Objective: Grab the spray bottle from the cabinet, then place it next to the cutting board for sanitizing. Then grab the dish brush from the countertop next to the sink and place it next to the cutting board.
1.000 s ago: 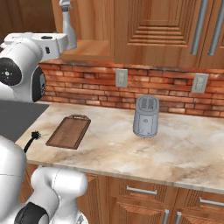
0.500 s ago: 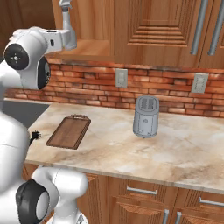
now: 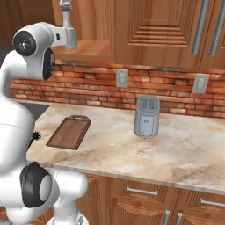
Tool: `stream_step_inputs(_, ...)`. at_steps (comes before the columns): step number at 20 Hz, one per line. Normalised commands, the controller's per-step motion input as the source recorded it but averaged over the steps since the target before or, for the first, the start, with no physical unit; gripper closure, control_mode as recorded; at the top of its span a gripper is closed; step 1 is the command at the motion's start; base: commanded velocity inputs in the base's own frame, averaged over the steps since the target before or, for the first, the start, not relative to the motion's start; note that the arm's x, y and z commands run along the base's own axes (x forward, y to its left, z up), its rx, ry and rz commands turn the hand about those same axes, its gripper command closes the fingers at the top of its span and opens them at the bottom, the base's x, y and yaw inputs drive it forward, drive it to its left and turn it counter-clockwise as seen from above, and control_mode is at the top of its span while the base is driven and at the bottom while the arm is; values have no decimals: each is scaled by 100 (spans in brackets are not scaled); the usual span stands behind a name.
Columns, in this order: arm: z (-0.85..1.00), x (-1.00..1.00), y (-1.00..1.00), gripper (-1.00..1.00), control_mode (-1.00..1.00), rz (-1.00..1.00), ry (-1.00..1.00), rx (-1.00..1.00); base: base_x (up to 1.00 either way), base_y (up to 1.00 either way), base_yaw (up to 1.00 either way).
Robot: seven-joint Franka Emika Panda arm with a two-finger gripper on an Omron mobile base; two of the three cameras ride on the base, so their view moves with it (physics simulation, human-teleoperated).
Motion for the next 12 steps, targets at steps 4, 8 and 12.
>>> stream_step_inputs(4, 1, 34, 3, -100, -100, 0, 4, 0, 0, 0, 0)
stream_step_inputs(8, 8, 9, 1, -100, -100, 0, 0, 0, 0, 0, 0)
stream_step_inputs(12, 2, 9, 2, -100, -100, 0, 0, 0, 0, 0, 0)
